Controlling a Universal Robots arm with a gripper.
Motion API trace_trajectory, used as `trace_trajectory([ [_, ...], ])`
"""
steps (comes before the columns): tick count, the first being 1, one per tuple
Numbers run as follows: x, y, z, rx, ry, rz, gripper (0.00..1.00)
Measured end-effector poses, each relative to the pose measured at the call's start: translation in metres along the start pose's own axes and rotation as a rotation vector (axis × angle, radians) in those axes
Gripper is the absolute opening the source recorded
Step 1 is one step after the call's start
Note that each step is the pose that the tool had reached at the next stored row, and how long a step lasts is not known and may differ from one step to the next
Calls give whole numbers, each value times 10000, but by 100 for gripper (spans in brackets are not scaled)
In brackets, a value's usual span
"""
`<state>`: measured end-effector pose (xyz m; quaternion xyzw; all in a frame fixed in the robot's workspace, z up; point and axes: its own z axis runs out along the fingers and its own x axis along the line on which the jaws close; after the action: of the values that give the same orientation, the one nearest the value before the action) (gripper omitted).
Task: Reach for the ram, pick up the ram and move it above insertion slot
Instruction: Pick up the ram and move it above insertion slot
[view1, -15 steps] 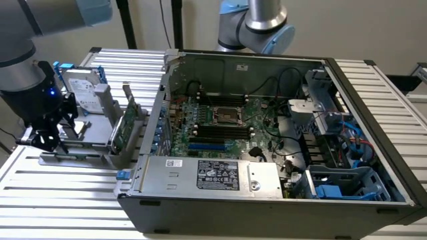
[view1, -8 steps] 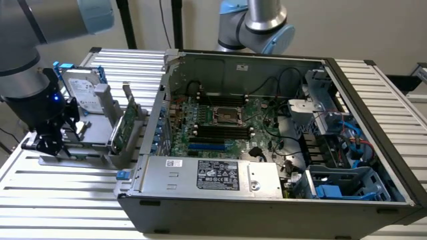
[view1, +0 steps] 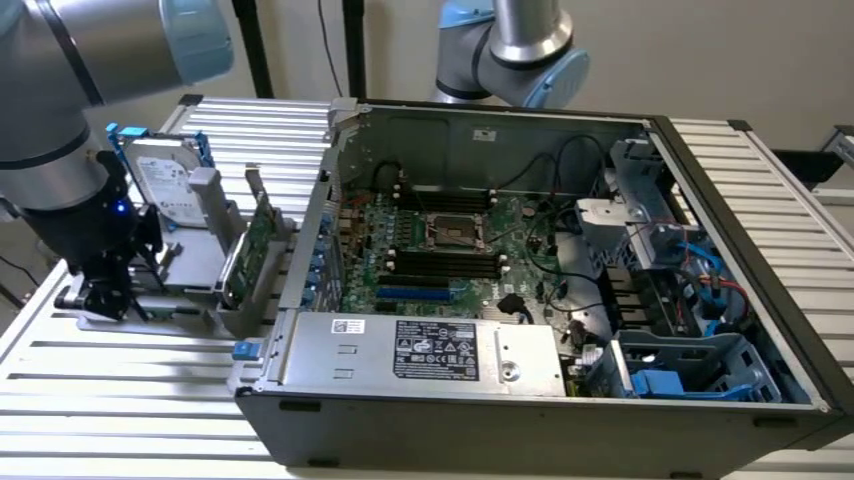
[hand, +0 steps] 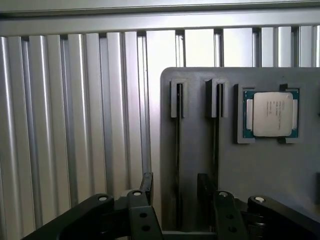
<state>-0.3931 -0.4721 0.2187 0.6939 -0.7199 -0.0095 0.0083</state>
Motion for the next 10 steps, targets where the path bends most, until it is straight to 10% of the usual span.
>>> trace_trajectory([
  [10,-4,3,168,0,7,-248,48],
])
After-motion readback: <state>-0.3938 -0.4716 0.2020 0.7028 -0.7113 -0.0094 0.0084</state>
